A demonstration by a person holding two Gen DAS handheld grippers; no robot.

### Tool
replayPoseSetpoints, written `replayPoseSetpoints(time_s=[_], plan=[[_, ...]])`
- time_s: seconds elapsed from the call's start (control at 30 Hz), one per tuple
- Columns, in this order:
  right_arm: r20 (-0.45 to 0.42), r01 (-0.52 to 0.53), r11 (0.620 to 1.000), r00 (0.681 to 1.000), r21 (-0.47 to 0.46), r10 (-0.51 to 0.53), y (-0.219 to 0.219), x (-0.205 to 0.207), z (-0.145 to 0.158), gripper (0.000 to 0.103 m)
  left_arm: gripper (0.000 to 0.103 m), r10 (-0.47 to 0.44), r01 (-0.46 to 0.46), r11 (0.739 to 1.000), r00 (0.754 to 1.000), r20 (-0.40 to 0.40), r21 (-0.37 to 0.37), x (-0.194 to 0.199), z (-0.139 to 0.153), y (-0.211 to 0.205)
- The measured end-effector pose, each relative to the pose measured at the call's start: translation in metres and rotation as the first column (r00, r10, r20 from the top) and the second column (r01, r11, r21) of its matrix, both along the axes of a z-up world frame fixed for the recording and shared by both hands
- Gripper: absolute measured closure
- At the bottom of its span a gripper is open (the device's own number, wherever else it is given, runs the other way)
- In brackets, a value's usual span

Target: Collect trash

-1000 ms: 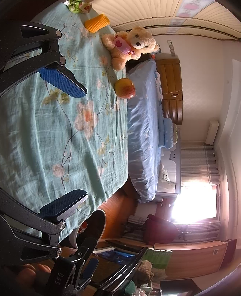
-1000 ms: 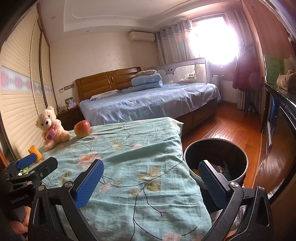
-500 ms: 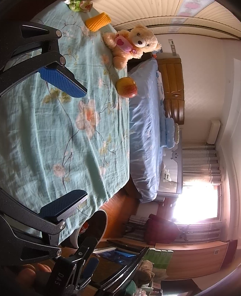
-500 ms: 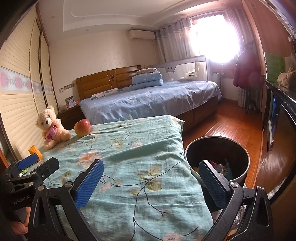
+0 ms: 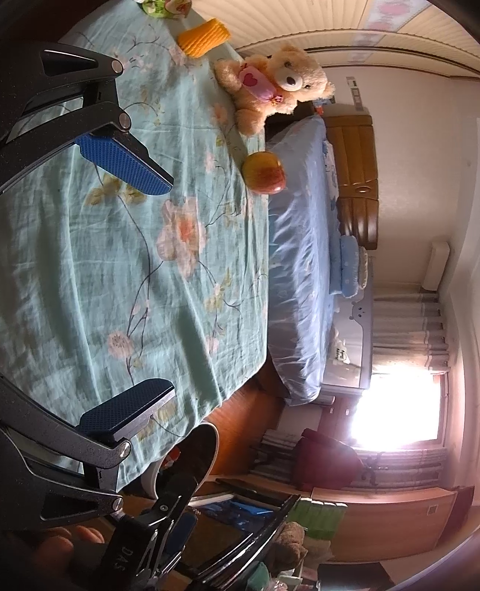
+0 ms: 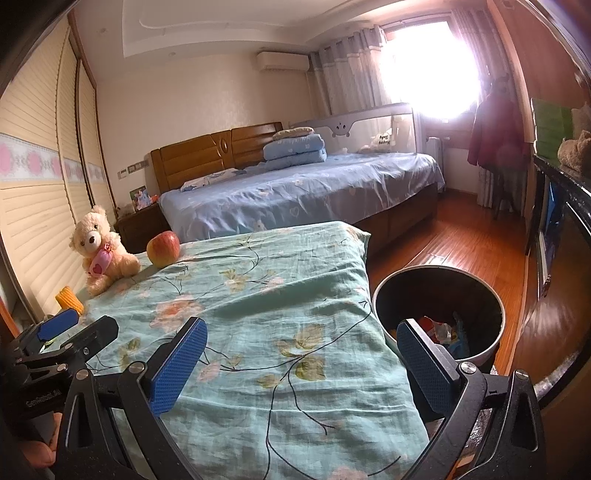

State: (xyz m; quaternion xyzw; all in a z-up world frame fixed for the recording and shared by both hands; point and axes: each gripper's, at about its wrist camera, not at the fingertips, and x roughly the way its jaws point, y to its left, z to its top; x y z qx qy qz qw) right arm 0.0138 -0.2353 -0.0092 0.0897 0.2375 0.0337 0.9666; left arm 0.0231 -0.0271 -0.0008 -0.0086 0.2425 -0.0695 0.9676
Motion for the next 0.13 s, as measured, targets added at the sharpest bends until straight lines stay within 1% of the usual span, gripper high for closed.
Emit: replayPoseSetpoints(time_s=[0.13], plan=[[-0.030, -0.006, 1.000, 1.000, 0.009, 0.006, 0.0008, 0.0102, -0.0027, 0.000, 0.001, 0.003, -0.003, 1.000, 1.000, -0.026, -0.009, 0.0088, -0.0039, 0.0035]])
